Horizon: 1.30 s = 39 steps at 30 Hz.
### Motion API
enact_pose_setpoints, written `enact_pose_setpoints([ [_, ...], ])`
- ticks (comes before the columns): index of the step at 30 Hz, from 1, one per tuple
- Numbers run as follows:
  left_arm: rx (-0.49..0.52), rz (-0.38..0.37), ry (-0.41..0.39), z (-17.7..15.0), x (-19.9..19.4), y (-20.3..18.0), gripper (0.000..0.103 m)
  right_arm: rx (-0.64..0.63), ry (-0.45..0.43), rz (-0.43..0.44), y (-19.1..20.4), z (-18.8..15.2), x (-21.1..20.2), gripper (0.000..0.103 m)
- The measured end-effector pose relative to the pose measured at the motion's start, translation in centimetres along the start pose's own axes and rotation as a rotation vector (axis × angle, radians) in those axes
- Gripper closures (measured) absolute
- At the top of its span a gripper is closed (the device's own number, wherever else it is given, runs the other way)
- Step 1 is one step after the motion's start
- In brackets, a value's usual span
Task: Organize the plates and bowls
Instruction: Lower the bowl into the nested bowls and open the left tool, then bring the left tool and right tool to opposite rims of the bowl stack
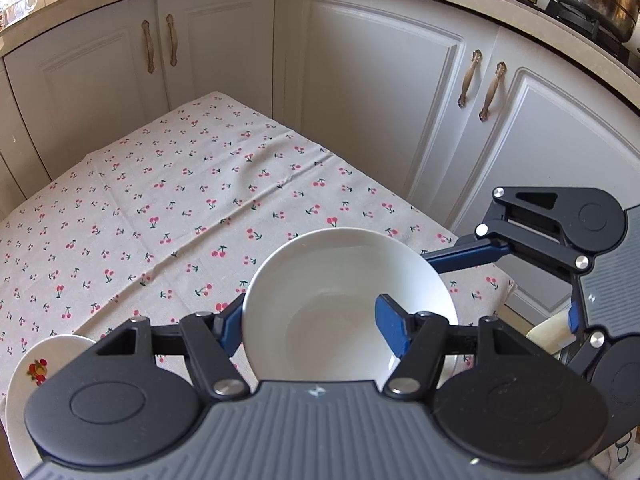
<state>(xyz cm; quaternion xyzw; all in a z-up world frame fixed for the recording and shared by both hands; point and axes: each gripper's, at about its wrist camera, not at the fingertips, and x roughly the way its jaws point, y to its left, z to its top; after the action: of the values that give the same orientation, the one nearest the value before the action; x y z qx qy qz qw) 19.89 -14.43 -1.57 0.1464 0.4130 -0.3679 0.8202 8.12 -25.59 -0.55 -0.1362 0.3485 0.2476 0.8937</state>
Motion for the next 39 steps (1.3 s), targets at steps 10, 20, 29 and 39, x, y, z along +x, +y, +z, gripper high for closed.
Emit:
enact_pose_setpoints([
  [10,0.017,0.001,0.021,-0.8,0.6,-0.5,0.037,0.026,0.028,0.019,0.3,-1.0,0.4,0.015],
  [20,0.032,0.012,0.033,-1.2,1.0,-0.6,0.037,0.023,0.037,0.027,0.5,-1.1,0.7,0.015],
  [29,0.047,0.013,0.028,-1.3,0.9,-0.6,0.037,0.029,0.042,0.029,0.6,-1.1,0.9,0.015],
  [39,0.05,0.015,0.014,-1.7,0.7,-0.1,0.029,0.013,0.017,0.027,0.8,-1.5,0.4,0.001],
])
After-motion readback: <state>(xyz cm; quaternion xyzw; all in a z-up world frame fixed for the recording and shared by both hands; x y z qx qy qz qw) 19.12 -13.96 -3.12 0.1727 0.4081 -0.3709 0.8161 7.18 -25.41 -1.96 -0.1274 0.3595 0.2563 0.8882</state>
